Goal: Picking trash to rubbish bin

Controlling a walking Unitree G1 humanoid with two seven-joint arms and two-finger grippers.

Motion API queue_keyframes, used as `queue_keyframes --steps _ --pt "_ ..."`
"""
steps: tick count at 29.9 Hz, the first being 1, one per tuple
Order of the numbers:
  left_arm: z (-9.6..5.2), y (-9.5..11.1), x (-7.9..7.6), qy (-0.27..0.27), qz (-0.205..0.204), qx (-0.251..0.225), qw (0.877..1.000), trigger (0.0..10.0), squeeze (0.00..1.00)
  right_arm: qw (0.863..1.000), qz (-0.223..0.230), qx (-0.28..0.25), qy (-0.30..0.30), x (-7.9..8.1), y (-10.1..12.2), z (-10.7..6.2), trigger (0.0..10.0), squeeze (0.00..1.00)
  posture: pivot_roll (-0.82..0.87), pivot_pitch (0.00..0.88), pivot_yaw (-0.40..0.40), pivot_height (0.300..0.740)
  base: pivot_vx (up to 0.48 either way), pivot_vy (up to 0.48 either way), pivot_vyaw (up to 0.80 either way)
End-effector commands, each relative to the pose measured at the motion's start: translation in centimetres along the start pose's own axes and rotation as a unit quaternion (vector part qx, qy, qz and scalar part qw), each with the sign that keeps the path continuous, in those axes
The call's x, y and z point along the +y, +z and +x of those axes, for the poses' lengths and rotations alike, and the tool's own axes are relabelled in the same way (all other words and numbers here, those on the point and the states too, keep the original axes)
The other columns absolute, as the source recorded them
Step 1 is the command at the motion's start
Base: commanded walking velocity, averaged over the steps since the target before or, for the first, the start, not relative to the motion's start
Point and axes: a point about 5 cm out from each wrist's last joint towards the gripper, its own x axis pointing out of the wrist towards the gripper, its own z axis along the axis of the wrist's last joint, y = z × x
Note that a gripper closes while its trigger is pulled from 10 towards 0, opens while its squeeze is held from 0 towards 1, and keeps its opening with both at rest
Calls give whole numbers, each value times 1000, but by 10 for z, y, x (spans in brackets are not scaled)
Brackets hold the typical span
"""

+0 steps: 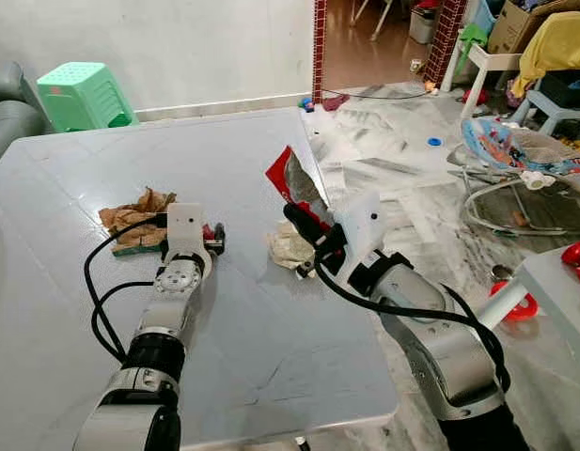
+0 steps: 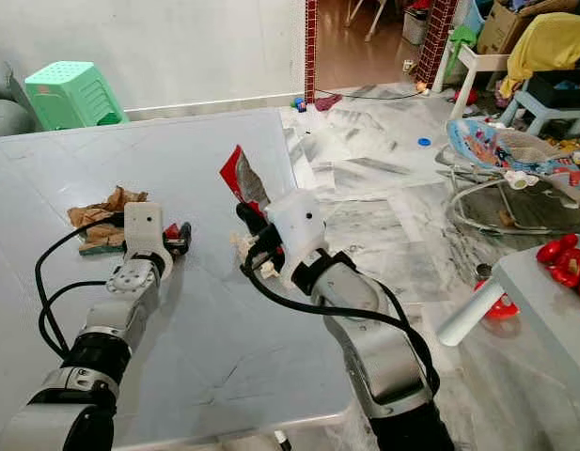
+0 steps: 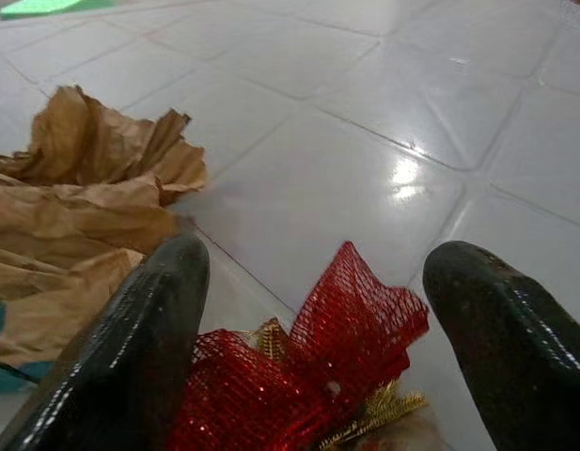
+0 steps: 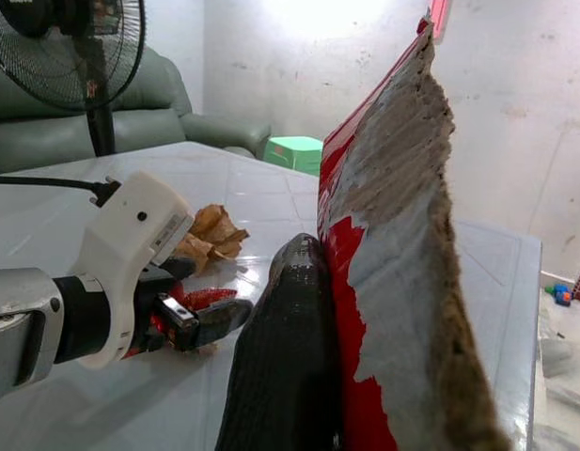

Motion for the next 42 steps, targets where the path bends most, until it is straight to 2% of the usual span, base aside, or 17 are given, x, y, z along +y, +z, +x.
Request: queue_keyframes --steps 1,12,20,32,40,42 --pt "1 -4 -2 -4 -14 19 1000 0 0 1000 -1 -7 15 4 6 1 0 0 -121 52 34 740 0 0 0" --pt "-8 -30 -4 -4 -42 56 998 0 0 1000 -1 -6 24 7 6 4 0 0 -108 41 32 740 0 0 0" --pt "-10 -34 -5 -5 -44 58 997 0 0 1000 1 -8 27 8 6 6 0 0 -97 37 32 740 0 0 0" --pt "-13 -28 -1 7 -46 30 998 0 0 1000 2 -9 27 9 5 7 0 0 -93 36 31 740 0 0 0" --pt "-17 -16 -1 13 -54 -16 998 0 0 1000 1 -7 27 9 4 7 0 0 -91 39 25 740 0 0 0" --pt "-19 -9 1 21 -49 -40 998 0 0 1000 1 -7 27 8 4 7 0 0 -90 39 24 740 0 0 0"
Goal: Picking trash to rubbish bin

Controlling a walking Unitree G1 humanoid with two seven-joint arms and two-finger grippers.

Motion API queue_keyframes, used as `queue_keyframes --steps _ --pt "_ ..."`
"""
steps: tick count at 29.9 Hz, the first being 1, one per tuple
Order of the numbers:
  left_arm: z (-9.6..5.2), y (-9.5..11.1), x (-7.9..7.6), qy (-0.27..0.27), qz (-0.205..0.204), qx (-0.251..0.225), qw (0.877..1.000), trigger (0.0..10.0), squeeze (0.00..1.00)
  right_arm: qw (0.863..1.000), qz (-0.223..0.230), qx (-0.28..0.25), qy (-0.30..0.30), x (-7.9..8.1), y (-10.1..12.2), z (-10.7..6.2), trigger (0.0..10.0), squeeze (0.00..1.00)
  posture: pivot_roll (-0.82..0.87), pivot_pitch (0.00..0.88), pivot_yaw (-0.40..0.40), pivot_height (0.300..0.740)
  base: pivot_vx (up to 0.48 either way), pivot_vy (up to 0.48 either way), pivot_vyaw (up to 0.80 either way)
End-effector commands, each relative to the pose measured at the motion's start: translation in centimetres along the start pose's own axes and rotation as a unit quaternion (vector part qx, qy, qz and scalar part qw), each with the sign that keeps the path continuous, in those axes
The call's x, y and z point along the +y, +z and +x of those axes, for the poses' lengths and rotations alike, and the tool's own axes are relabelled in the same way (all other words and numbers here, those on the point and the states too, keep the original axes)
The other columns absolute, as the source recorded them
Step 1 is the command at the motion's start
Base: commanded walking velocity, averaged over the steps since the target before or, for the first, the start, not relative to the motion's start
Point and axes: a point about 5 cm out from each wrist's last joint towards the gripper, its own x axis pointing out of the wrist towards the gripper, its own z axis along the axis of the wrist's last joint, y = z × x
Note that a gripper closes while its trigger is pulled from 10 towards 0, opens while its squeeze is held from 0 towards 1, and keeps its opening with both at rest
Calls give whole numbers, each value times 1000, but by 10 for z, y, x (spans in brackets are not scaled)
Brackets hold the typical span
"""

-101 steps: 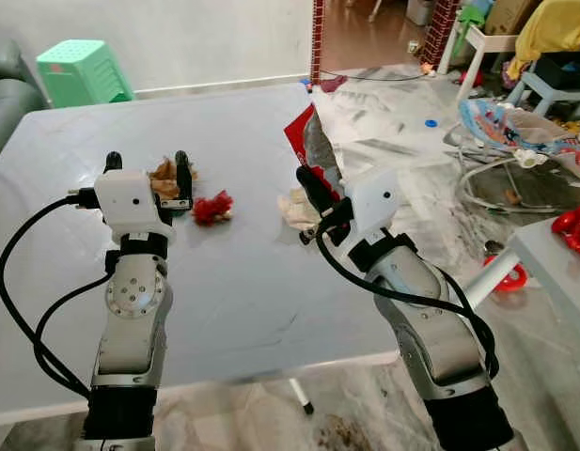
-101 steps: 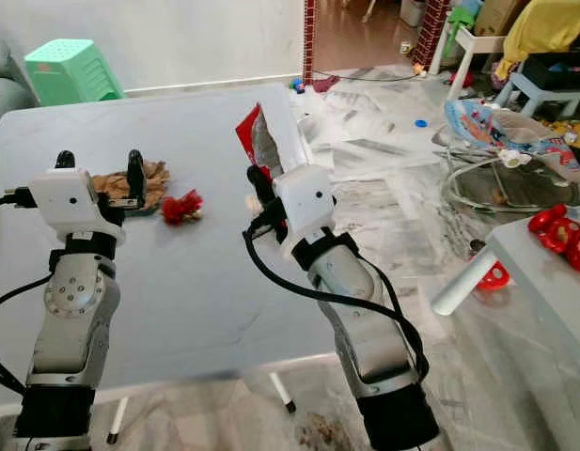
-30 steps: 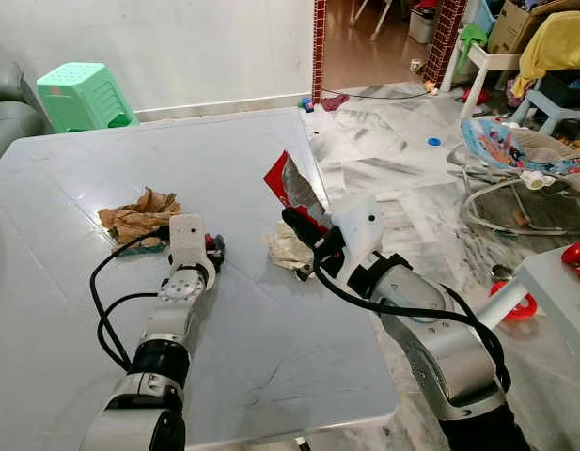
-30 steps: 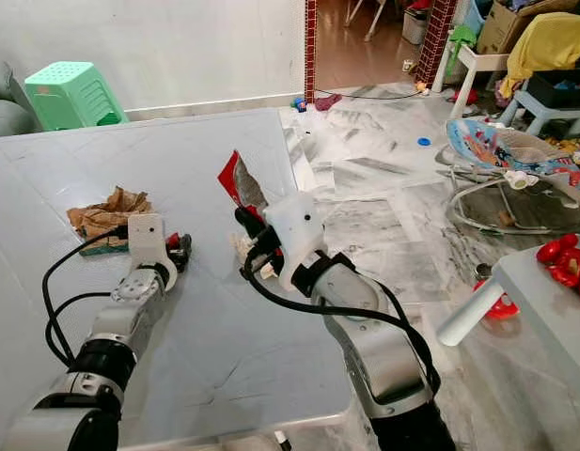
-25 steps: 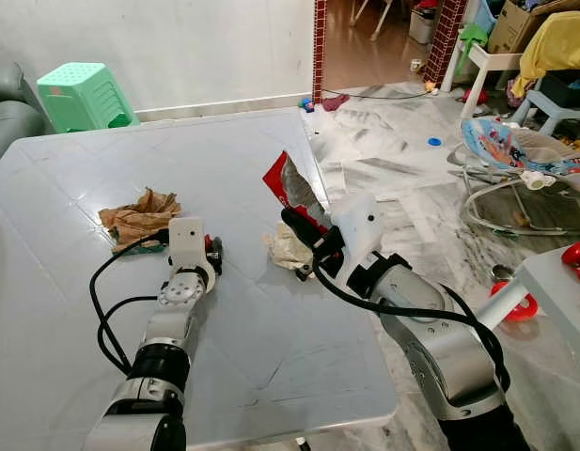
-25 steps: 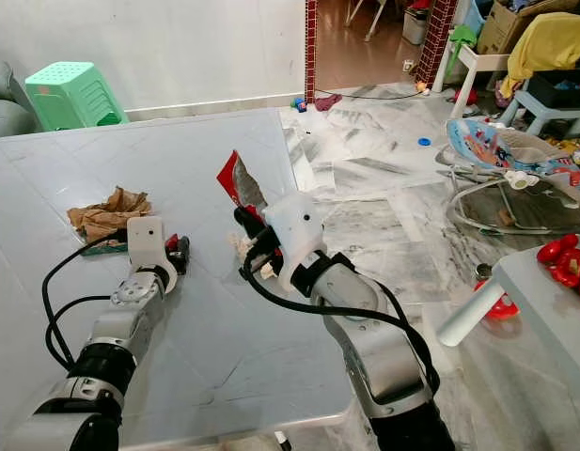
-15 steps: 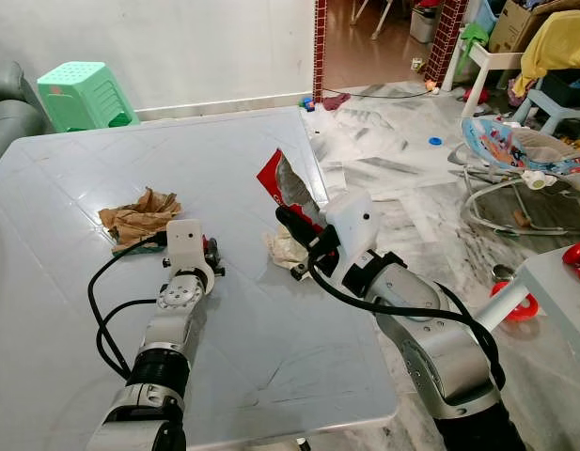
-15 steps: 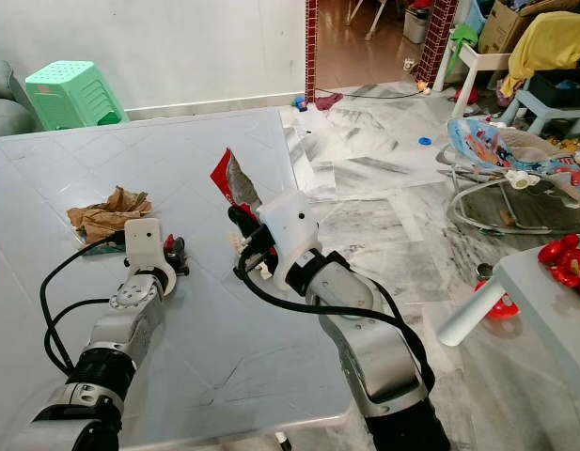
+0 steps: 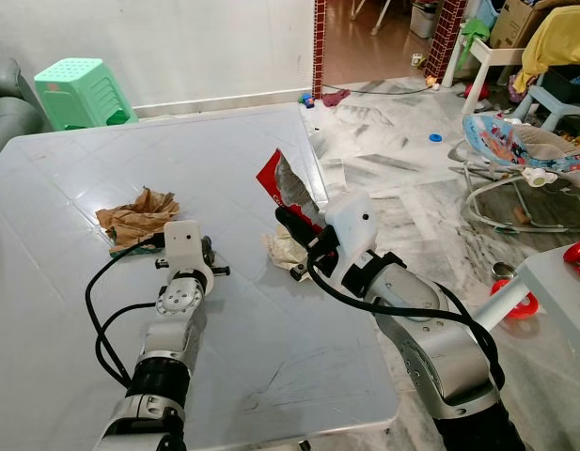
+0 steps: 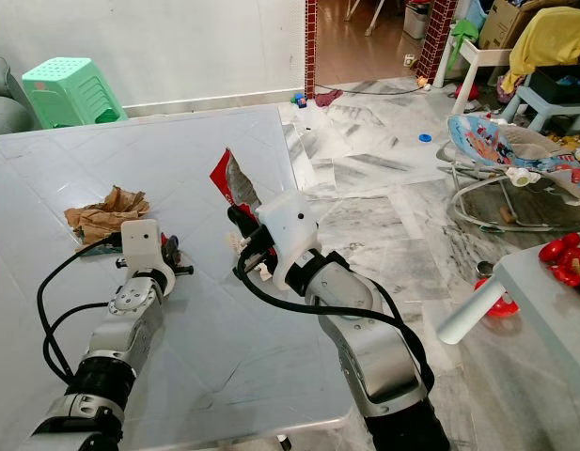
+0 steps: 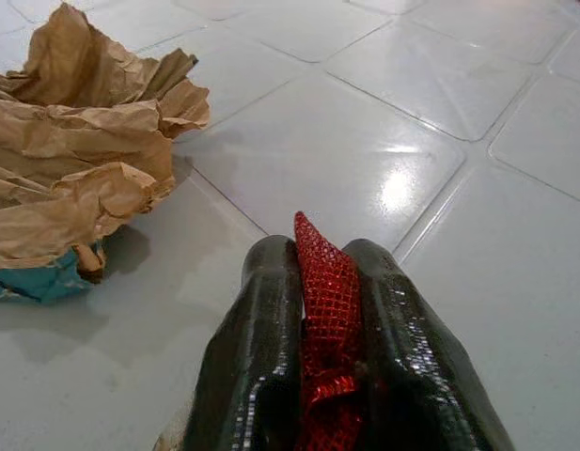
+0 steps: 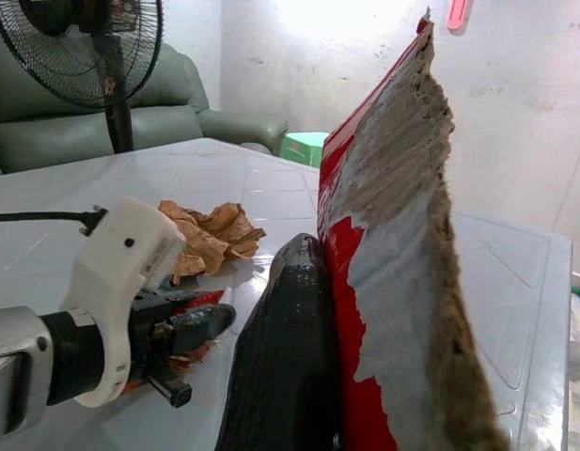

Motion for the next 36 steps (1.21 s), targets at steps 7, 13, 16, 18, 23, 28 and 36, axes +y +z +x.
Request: queue_keyframes --steps 7,13,16,18,23,28,36 --pt "-11 18 14 58 12 -75 995 0 0 1000 -3 -6 6 1 1 3 0 0 -82 37 23 740 0 0 0" --pt "-34 35 14 50 -26 -117 992 0 0 1000 -3 -6 1 0 1 3 0 0 -68 40 21 740 0 0 0" --pt "-43 44 15 57 -32 -137 988 0 0 1000 -4 -7 -3 -1 0 3 0 0 -63 40 19 740 0 0 0" --pt "-48 51 11 36 -42 -145 988 0 0 1000 -4 -8 -8 -3 0 3 0 0 -50 39 14 740 0 0 0" --pt "-52 56 5 23 -57 -151 987 549 0 1000 5 -15 -13 -4 1 7 0 0 -45 36 11 740 0 0 0" --pt "-52 60 -1 9 -67 -149 987 157 0 1000 1 -17 -15 -5 2 7 0 0 -49 30 12 740 0 0 0" --pt "-53 56 -2 -1 -63 -132 989 902 0 1000 0 -16 -22 -6 1 7 0 0 -54 30 22 740 0 0 0"
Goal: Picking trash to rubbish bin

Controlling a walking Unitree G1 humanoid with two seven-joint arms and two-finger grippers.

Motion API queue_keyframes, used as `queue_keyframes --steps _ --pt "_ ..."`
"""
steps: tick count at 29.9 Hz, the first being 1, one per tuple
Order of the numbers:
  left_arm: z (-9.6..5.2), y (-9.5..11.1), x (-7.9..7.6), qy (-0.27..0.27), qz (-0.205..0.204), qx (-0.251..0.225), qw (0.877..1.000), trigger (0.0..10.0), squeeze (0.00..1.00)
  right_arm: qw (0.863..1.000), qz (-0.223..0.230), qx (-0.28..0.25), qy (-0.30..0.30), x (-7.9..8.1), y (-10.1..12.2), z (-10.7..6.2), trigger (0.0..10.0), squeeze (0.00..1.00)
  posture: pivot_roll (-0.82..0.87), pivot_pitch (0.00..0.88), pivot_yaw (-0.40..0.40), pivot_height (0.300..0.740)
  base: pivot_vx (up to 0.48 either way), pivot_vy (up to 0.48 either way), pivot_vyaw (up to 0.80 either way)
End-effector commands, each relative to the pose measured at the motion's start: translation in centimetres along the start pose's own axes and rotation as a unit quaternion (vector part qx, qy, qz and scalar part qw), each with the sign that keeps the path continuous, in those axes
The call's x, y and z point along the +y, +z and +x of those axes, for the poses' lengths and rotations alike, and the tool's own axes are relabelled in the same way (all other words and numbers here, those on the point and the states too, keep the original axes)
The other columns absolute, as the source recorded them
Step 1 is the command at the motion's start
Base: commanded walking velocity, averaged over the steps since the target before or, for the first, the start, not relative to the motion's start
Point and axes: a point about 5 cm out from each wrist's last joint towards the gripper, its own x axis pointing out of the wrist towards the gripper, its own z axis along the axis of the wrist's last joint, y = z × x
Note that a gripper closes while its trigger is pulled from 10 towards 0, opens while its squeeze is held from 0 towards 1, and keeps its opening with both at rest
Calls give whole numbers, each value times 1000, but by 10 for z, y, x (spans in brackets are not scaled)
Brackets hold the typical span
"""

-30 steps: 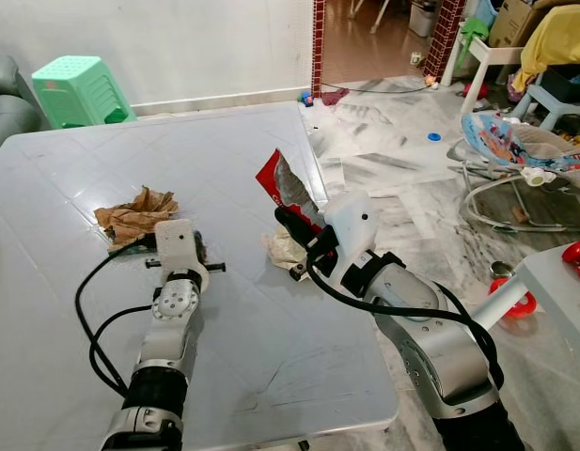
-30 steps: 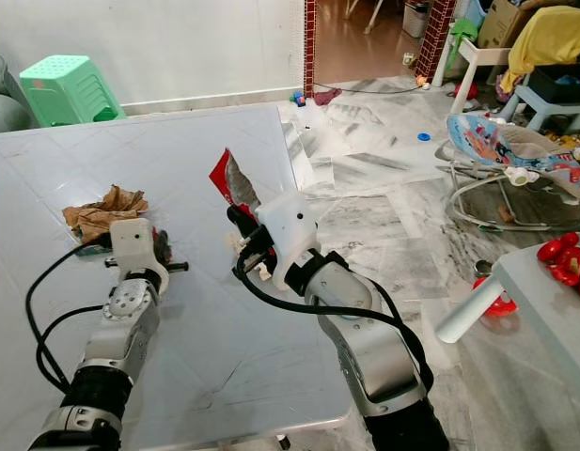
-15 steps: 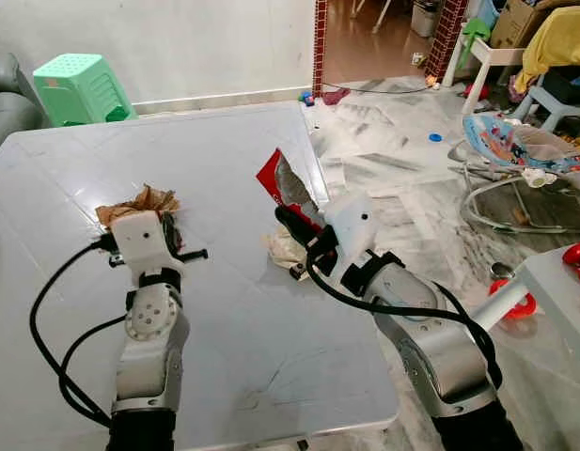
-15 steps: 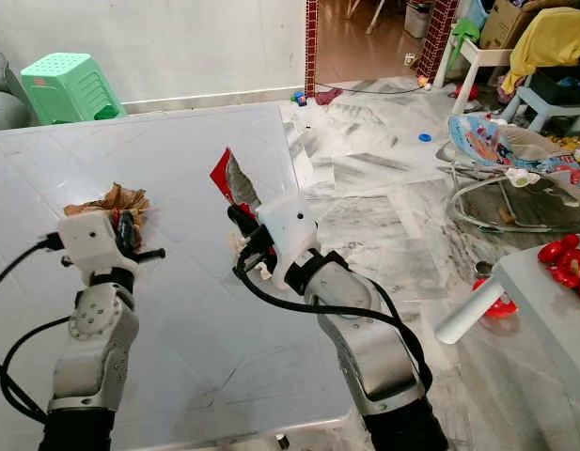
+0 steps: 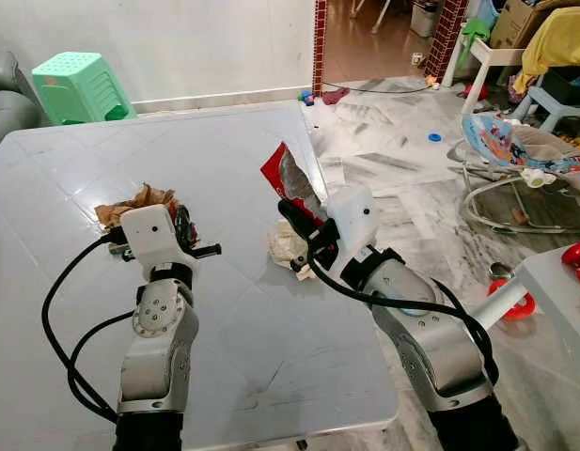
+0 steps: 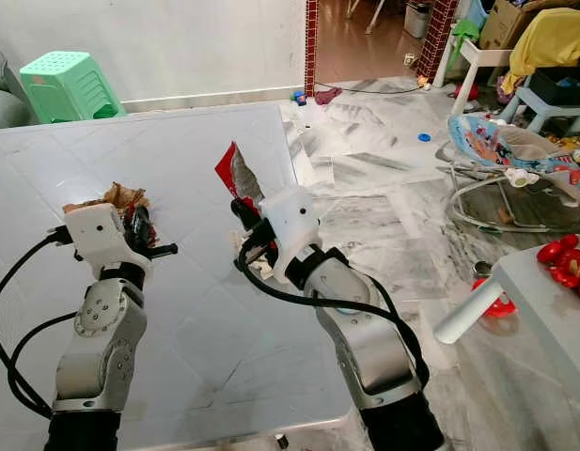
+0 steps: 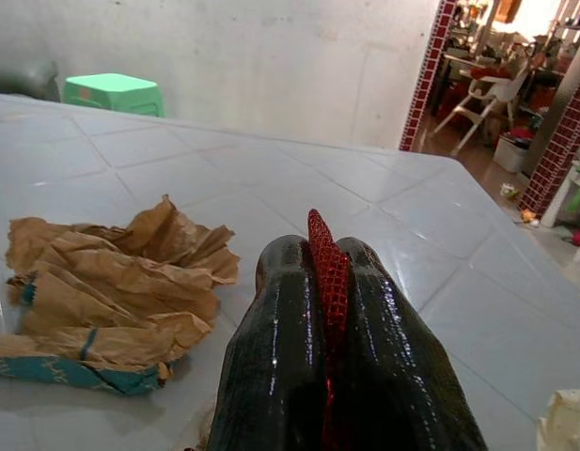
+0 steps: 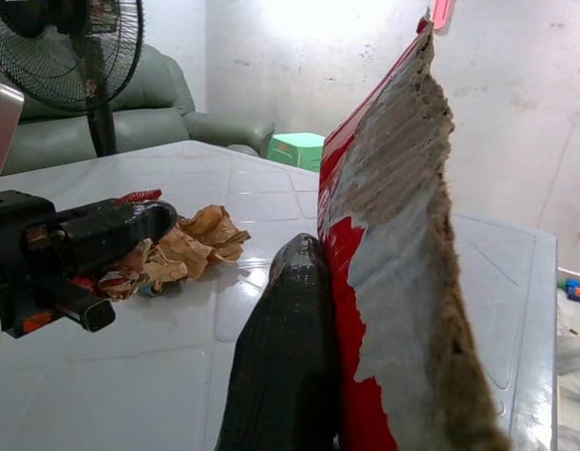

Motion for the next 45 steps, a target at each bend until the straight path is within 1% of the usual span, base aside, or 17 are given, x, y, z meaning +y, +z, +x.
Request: queue_keyframes --steps 1,4,7,10,14,15,20,21,22,25,27,29,30,34,37,43,45 --pt "-2 2 1 -1 4 1 1000 1176 0 1000 -5 -9 -2 -1 3 2 0 0 -54 30 22 740 0 0 0" --pt "-3 3 0 -4 2 4 1000 1725 0 1000 -5 -9 -2 1 3 2 0 0 -50 29 23 740 0 0 0" --pt "-2 5 0 -5 0 3 1000 1647 0 1000 -5 -10 -1 1 3 3 0 0 -50 30 24 740 0 196 0" --pt "-1 6 1 -7 -2 2 1000 2157 0 1000 -6 -11 -3 0 3 4 0 0 -48 29 24 740 -167 306 0" --pt "-1 5 0 -8 -2 5 1000 2078 0 1000 -6 -11 -4 -1 3 4 0 0 -48 29 24 740 -263 314 0" --pt "-2 5 0 -8 -2 8 1000 1765 0 1000 -6 -12 -5 -1 3 4 0 0 -48 29 24 740 -274 371 0" --pt "-2 4 0 -9 -2 12 1000 1765 0 1000 -5 -12 -6 -1 3 3 0 0 -48 29 24 740 -274 392 0" --pt "-2 4 0 -10 -2 12 1000 1451 0 1000 -5 -12 -6 -1 3 3 0 0 -48 29 24 740 -270 401 0" --pt "-2 4 0 -10 -2 12 1000 1412 0 1000 -5 -12 -5 -1 2 4 0 0 -48 29 24 740 -274 398 0" --pt "-2 4 0 -10 -2 13 1000 1451 0 1000 -5 -12 -5 -1 2 4 0 0 -48 29 24 740 -270 398 0" --pt "-1 4 0 -10 -2 15 1000 2039 0 1000 -5 -12 -6 -1 2 4 0 0 -48 29 24 740 -272 399 0" --pt "-1 4 0 -11 -3 16 1000 2196 0 1000 -5 -12 -6 -1 2 4 0 0 -48 29 24 740 -270 401 0" --pt "-1 3 0 -11 -3 16 1000 1922 0 1000 -5 -12 -6 -1 2 4 0 0 -48 29 24 740 -277 398 0" --pt "-1 3 -1 -13 -6 19 1000 1961 0 1000 -6 -12 -6 -1 3 5 0 0 -48 29 24 740 -271 400 0" --pt "-2 2 -2 -14 -6 20 1000 1529 0 1000 -6 -12 -6 -2 3 4 0 0 -50 32 23 740 -274 398 0" --pt "-2 2 -2 -14 -7 21 1000 1961 0 1000 -7 -12 -7 -2 2 4 0 0 -55 32 25 740 -174 368 0" --pt "-1 3 -2 -15 -2 18 1000 2471 0 1000 -6 -12 -10 -3 2 4 0 0 -55 32 25 740 0 0 0"
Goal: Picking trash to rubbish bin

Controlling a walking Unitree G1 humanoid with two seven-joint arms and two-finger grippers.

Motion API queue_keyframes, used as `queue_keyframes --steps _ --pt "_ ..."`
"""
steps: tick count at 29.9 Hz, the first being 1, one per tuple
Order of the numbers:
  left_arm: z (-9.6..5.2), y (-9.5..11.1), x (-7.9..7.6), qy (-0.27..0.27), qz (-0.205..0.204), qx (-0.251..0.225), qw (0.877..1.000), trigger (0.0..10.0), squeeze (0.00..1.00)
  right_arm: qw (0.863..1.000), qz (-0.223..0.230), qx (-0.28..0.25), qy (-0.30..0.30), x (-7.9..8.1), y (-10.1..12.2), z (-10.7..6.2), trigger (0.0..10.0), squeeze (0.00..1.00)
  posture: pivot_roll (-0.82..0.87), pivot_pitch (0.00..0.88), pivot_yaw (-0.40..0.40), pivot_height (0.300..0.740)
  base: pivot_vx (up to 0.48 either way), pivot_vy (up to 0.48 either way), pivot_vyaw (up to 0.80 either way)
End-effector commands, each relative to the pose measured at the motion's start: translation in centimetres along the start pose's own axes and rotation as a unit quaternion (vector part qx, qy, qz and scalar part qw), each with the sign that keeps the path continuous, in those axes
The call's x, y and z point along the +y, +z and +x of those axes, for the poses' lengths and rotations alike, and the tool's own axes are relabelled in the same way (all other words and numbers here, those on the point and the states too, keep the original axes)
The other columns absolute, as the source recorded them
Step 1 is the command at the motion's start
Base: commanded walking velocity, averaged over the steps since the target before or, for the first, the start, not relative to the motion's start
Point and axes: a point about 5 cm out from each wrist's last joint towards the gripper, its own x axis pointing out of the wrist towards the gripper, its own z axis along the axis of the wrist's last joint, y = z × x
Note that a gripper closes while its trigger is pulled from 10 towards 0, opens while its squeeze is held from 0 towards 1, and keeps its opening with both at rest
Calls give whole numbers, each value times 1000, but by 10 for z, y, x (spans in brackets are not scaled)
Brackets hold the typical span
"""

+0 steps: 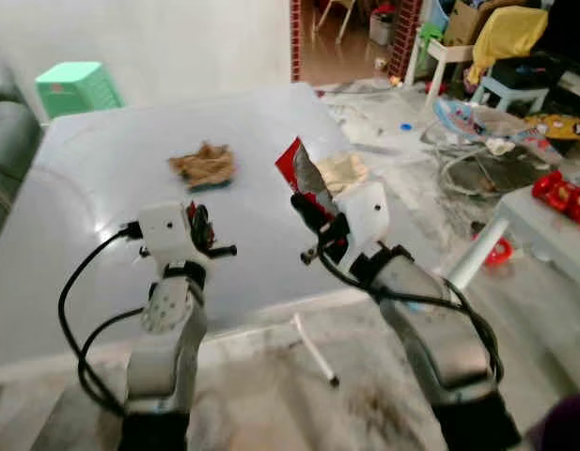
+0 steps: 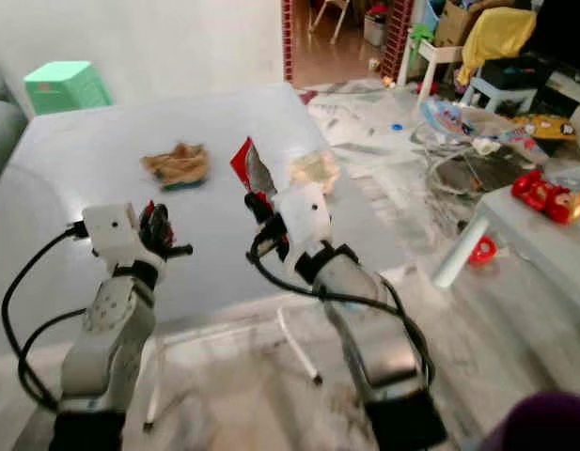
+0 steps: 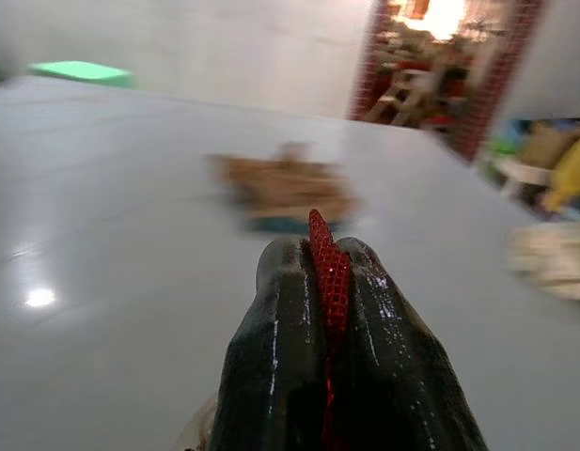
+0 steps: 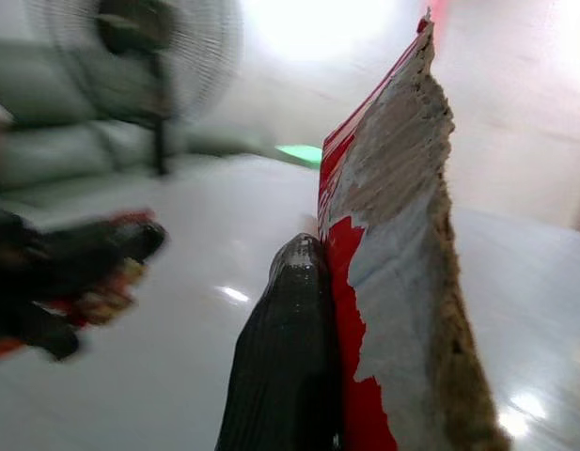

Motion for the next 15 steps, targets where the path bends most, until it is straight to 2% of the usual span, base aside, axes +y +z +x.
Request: queue_keyframes --steps 1,2,3,4,5,6,9,13,14,15 --pt "1 5 -2 -3 0 -8 1000 2471 0 1000 -10 -4 -3 -2 4 0 0 0 -55 32 25 740 0 0 0" --pt "2 6 -3 -5 0 -10 1000 3412 0 1000 -8 -4 -10 -4 4 0 0 0 -55 32 25 740 0 0 0" --pt "2 6 -3 -6 -2 -11 1000 3412 0 1000 -7 -4 -14 -6 4 0 0 0 -55 32 25 740 0 0 0" --pt "3 7 -4 -10 -4 -13 1000 4314 0 1000 0 -2 -30 -10 4 1 0 0 -54 29 29 740 0 0 0" --pt "3 7 -4 -12 -4 -14 1000 4314 0 999 2 -2 -35 -12 3 1 0 0 -54 29 29 740 0 0 0" --pt "3 8 -4 -13 -4 -15 1000 3216 0 999 6 -2 -42 -15 4 1 0 0 -54 30 31 740 0 0 0" --pt "5 9 -4 -14 -2 -16 1000 3412 0 998 13 -5 -55 -19 4 3 0 0 -50 30 35 740 0 0 0" --pt "9 13 -3 -17 3 -21 1000 2902 0 998 15 -11 -62 -20 7 6 0 0 -43 41 49 740 0 0 0" --pt "10 16 -3 -19 6 -26 999 3216 0 998 16 -12 -65 -20 7 7 0 0 -39 49 50 740 0 0 0" --pt "10 16 -3 -19 6 -27 999 2902 0 998 17 -11 -67 -20 7 6 0 0 -39 49 50 740 0 0 0"
